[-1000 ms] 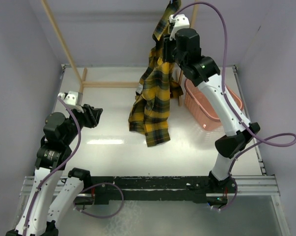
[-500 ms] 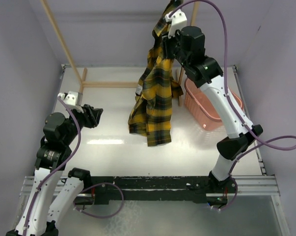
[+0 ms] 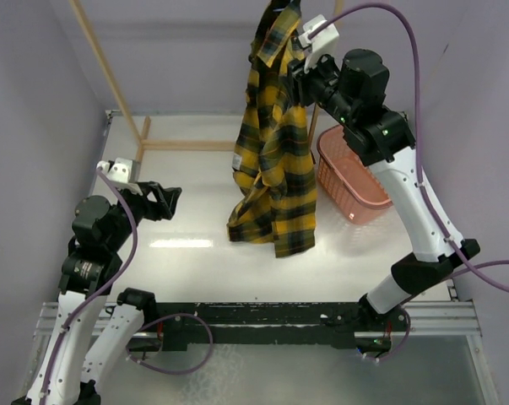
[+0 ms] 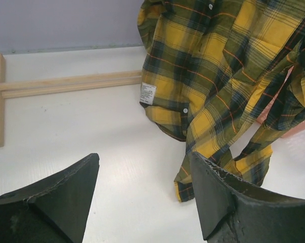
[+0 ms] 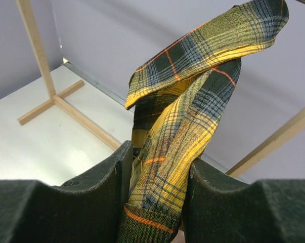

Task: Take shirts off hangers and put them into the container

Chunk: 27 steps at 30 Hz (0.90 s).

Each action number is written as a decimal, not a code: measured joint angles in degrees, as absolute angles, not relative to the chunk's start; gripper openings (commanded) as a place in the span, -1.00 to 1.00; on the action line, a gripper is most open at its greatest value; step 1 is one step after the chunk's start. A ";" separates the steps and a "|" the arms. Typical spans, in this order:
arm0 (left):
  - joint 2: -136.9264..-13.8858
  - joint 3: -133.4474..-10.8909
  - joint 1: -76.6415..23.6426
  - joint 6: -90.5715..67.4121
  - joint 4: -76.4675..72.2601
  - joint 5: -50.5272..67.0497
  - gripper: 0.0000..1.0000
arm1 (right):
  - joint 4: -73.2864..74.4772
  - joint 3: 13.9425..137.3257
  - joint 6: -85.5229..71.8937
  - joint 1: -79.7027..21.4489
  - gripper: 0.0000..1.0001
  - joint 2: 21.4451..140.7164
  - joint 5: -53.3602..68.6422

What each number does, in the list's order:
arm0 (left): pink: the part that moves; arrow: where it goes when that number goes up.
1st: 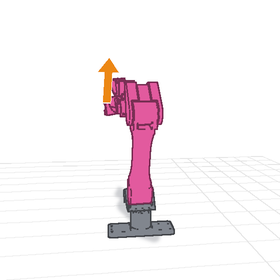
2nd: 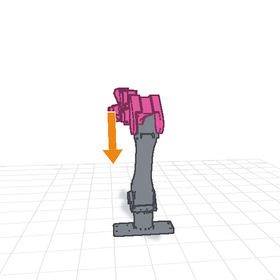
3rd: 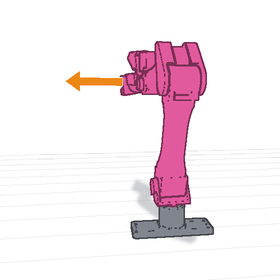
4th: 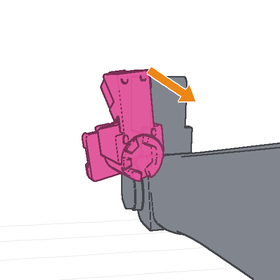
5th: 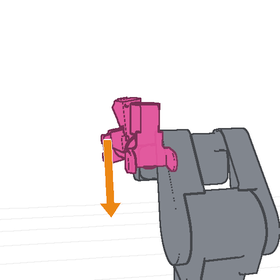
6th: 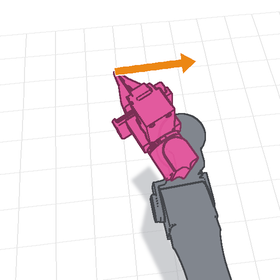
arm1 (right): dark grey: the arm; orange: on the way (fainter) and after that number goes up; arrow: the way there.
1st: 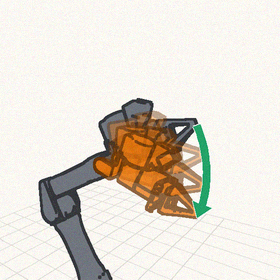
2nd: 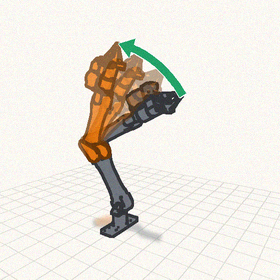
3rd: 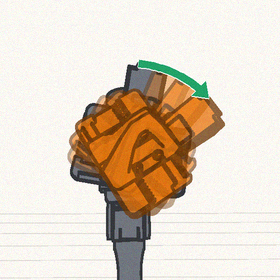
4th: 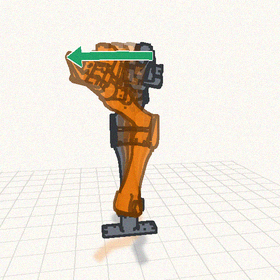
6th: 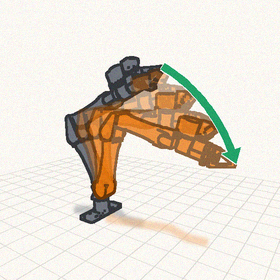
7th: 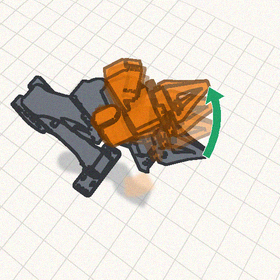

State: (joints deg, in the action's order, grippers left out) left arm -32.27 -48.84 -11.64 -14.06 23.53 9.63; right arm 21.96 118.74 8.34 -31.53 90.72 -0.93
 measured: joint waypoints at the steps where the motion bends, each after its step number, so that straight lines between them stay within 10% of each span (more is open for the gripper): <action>1: -32.27 -48.84 -11.64 -14.06 23.53 9.63 0.52 | 21.87 118.61 8.91 -31.48 -1.00 90.65 -0.08; 15: -31.27 -47.99 -11.64 -13.89 23.00 9.96 0.54 | 22.41 113.71 15.94 -34.46 -1.00 87.50 6.39; 27: -37.23 -50.41 -11.64 -12.40 17.15 10.52 0.48 | 20.25 89.58 5.78 -35.64 -1.00 62.11 26.83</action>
State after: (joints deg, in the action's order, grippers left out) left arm -37.23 -50.41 -11.64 -12.40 17.15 10.52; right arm 20.25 89.58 5.78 -35.64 62.11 26.83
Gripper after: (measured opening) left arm 0.750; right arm 0.412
